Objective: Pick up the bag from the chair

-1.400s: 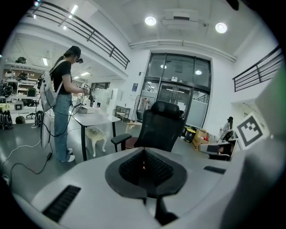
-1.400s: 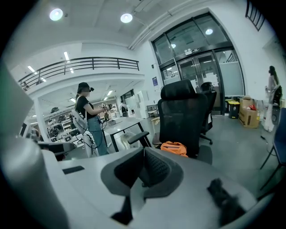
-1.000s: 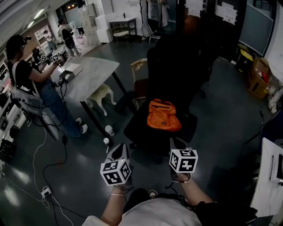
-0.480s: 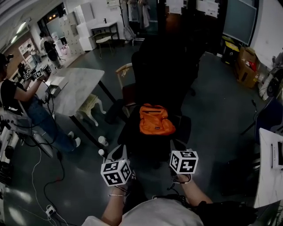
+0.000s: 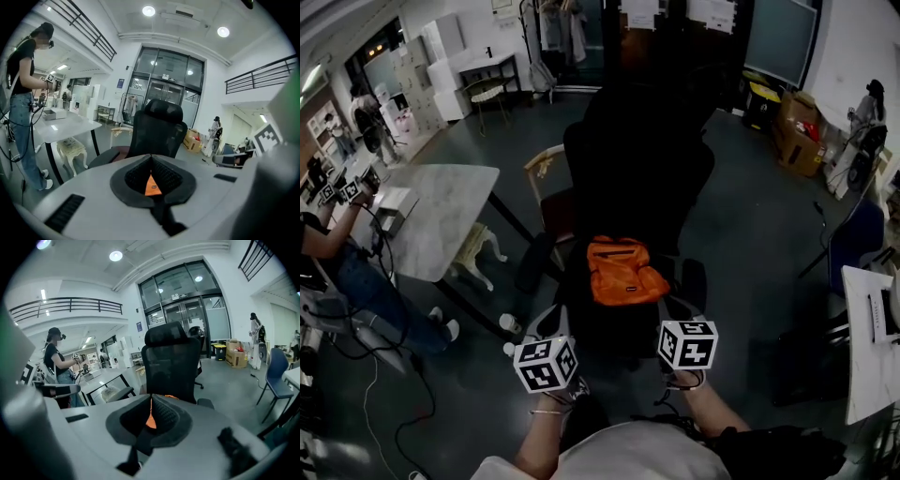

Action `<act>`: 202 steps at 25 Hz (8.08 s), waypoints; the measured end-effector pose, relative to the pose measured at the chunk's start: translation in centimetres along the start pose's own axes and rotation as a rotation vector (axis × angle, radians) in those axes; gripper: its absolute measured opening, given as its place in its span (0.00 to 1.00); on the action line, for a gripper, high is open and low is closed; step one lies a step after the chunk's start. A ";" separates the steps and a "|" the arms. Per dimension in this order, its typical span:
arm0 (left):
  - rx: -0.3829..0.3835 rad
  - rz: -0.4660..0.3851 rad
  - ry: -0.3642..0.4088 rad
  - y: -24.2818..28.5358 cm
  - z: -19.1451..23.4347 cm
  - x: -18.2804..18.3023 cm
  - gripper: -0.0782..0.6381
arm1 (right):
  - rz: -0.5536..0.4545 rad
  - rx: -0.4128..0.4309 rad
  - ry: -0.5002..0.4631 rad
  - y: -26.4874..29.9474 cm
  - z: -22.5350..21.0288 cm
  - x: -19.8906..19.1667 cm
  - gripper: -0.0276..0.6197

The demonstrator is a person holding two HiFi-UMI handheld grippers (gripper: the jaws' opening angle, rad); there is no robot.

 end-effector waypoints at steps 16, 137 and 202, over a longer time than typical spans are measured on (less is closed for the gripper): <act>-0.167 0.033 0.051 7.4 10.0 7.5 0.13 | -0.038 -0.167 0.055 6.3 6.2 5.0 0.09; -0.140 0.479 -0.100 44.2 23.5 -16.7 0.38 | 0.408 -0.228 0.143 41.7 -4.8 -15.6 0.09; -0.090 0.647 -0.048 55.5 27.6 -23.3 0.39 | 0.390 -0.214 0.140 47.6 -4.9 -17.8 0.09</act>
Point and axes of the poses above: the fingertips, and each gripper's own axes: y forward along the fingers, z to its left, x out of its top, the point moved 8 cm from there along -y, backward along the fingers, and after that the axes turned 11 degrees about -x, right-handed, at the moved point
